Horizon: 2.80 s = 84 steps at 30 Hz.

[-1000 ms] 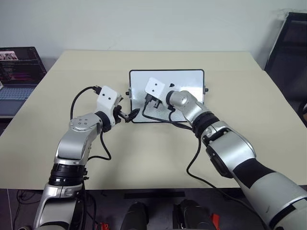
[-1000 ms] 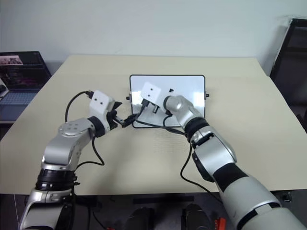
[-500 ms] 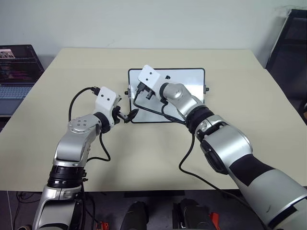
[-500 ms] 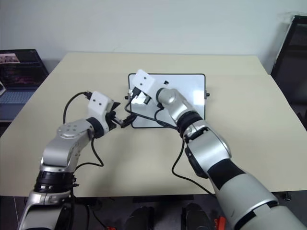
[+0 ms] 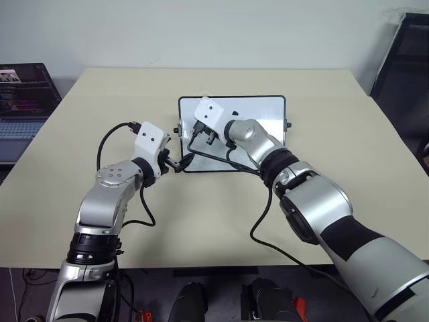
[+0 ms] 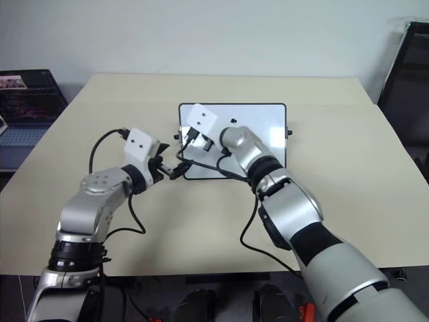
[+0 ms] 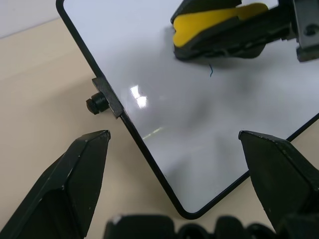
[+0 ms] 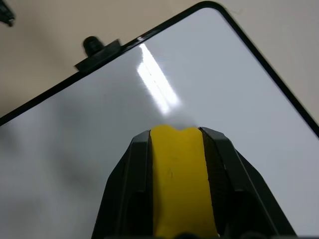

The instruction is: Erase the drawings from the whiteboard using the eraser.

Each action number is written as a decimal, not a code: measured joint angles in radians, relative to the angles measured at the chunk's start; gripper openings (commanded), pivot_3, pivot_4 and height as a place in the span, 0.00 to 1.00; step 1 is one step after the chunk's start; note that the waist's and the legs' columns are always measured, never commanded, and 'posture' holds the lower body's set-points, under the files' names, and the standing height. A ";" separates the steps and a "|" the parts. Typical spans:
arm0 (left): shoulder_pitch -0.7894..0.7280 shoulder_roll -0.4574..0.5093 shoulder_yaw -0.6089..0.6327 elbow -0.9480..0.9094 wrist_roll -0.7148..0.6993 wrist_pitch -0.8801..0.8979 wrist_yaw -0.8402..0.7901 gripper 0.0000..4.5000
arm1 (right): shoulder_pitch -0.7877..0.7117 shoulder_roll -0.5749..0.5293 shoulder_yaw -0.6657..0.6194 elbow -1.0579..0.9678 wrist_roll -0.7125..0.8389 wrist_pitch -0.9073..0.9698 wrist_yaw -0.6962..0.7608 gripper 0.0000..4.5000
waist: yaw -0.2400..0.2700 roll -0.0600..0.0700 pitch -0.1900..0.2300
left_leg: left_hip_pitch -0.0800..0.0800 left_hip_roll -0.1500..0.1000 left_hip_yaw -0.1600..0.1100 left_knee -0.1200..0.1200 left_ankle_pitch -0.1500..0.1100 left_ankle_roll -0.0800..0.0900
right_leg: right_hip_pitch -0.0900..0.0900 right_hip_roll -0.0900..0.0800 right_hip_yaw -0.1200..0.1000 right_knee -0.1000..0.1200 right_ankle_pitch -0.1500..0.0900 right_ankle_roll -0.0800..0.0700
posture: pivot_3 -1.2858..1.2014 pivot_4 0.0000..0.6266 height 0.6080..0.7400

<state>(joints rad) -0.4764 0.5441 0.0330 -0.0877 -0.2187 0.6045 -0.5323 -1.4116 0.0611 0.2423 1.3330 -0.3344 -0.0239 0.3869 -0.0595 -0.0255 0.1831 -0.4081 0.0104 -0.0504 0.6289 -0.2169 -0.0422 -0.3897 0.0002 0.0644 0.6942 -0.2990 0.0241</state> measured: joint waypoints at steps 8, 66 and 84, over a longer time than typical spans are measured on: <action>0.000 -0.001 -0.001 -0.006 0.000 0.005 0.000 1.00 | 0.041 -0.007 0.044 -0.025 -0.019 0.003 0.106 0.23 | -0.001 0.000 0.000 | 0.008 0.000 0.001 0.000 0.000 0.000 | 0.006 0.001 0.000 0.003 0.000 0.000 | 0.52 0.24 1.00; 0.031 0.004 -0.102 -0.015 0.023 -0.044 -0.099 1.00 | 0.749 -0.297 -0.022 -1.453 0.233 0.551 0.149 0.23 | 0.004 0.000 0.000 | -0.008 0.000 -0.001 0.001 0.001 0.000 | -0.006 0.001 -0.002 -0.003 0.000 0.001 | 0.52 0.24 1.00; -0.008 0.009 -0.104 0.040 0.051 -0.047 -0.070 1.00 | 0.298 -0.111 0.119 -0.634 0.149 0.185 0.143 0.23 | 0.006 0.000 0.000 | -0.008 0.000 -0.002 0.001 0.001 0.000 | -0.006 0.000 -0.003 -0.003 0.000 0.000 | 0.52 0.24 1.00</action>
<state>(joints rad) -0.4845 0.5530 -0.0709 -0.0475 -0.1679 0.5579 -0.6022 -1.1137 -0.0496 0.3611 0.6985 -0.1856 0.1614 0.5294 -0.0537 -0.0258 0.1830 -0.4164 0.0101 -0.0519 0.6295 -0.2161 -0.0426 -0.3957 -0.0002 0.0619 0.6915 -0.2988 0.0243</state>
